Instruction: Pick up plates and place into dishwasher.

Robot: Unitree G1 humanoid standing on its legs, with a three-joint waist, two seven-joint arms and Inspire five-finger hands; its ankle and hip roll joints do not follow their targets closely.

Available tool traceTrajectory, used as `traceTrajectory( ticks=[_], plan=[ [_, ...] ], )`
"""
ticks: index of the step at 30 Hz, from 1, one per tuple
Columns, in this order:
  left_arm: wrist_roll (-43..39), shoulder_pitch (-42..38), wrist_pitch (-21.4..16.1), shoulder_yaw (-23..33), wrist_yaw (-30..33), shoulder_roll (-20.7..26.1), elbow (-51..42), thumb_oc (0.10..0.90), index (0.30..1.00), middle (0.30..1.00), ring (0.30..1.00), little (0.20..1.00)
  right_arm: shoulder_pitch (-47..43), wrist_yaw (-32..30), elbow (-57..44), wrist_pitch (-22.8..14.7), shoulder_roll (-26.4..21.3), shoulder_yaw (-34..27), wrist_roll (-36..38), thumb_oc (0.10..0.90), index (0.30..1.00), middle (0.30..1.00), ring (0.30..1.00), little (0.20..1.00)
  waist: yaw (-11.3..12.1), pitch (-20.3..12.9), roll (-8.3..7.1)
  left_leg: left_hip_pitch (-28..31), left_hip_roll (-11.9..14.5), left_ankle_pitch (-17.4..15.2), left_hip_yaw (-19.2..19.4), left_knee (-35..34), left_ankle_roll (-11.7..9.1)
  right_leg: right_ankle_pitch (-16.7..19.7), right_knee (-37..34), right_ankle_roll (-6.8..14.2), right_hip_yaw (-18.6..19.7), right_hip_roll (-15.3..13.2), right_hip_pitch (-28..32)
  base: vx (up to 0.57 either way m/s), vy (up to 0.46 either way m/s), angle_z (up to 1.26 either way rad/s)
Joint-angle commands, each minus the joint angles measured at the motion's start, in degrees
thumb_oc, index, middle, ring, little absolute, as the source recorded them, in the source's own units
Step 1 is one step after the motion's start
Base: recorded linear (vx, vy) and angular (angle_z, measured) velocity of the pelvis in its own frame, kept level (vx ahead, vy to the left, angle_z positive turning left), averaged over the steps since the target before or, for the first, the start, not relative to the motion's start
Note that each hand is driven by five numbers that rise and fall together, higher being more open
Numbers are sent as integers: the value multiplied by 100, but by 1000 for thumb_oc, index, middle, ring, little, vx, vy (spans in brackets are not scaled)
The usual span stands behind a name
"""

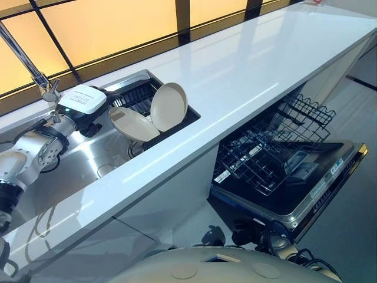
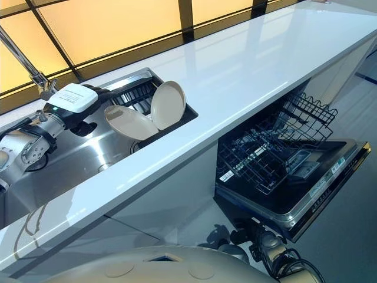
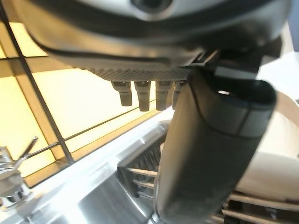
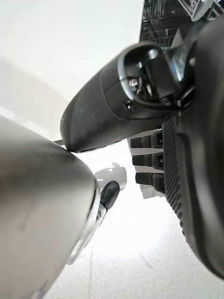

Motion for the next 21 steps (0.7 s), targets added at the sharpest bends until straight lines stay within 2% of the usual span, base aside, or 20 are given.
traceTrajectory(
  ticks=[1, 10, 21],
  plan=[
    [240, -1420, 348, 188, 144, 447, 397, 800, 900, 900, 900, 900, 117, 135, 100, 114, -267, 300, -274, 800, 900, 900, 900, 900, -127, 47, 108, -31, -389, -435, 163, 42, 316, -355, 202, 383, 163, 57, 187, 40, 4, -4],
    [731, -1517, 398, -95, -197, 337, 569, 800, 900, 900, 900, 900, 132, 166, 93, 135, -308, 254, -299, 800, 900, 900, 900, 900, -211, 82, 109, -12, -401, -452, 237, 42, 335, -337, 209, 391, 254, 66, 160, 20, 11, -8],
    [807, -1797, 500, -507, -309, 96, 913, 800, 900, 900, 900, 900, 83, 138, 120, 162, -302, 296, -248, 800, 900, 900, 900, 900, -276, 98, 97, -10, -417, -471, 284, 42, 357, -319, 216, 407, 317, 74, 135, 2, 1, -1]
  ],
)
